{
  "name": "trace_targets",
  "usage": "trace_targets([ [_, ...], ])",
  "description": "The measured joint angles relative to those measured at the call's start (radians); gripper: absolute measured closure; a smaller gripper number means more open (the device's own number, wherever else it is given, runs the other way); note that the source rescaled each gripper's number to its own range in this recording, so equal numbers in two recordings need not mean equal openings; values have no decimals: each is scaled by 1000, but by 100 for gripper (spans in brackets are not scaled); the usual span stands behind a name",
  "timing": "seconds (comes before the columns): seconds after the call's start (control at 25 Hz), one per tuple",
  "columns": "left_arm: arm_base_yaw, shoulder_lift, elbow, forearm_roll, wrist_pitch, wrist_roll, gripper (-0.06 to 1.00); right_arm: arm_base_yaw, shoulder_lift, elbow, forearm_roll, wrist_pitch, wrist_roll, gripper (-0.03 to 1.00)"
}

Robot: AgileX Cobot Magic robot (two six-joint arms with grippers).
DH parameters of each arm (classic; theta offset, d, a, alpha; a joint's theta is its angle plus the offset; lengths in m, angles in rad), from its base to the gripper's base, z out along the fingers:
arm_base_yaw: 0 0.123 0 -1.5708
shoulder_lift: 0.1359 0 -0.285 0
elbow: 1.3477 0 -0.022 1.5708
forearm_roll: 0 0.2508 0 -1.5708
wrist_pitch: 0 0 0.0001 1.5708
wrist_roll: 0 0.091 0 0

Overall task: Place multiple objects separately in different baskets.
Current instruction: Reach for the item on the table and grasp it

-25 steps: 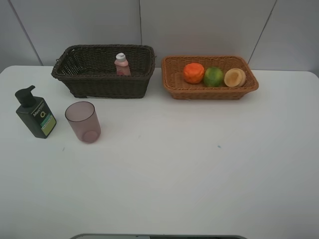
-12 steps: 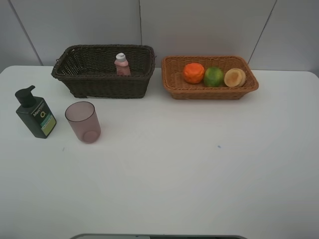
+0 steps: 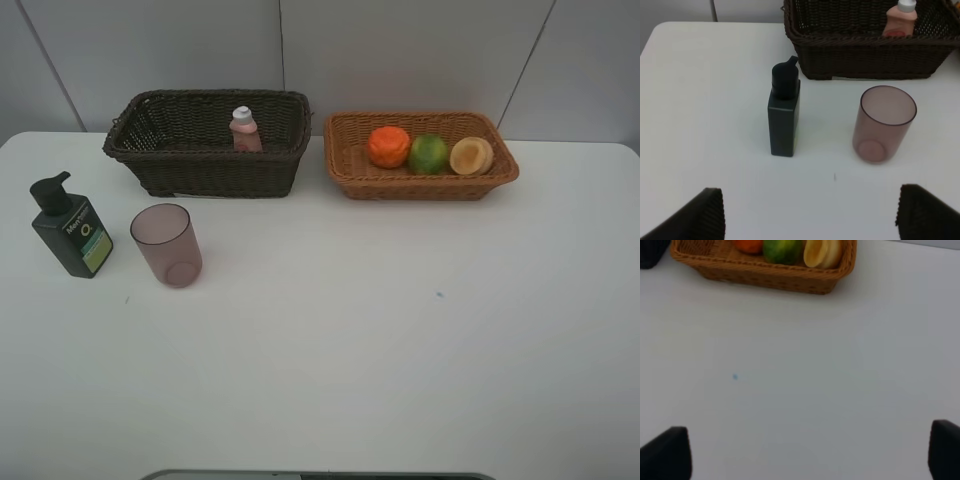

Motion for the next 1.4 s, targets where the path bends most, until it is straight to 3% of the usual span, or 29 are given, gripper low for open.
trace_targets([
  [0.36, 0, 0, 0, 0, 0, 2, 6, -63, -77, 0, -12, -3, -1, -3],
  [0.72, 0, 0, 0, 0, 0, 2, 6, -123, -78, 35, -18, -78, -1, -3],
  [1.4, 0, 0, 0, 0, 0, 2, 6, -127, -78, 35, -8, -84, 2, -3],
])
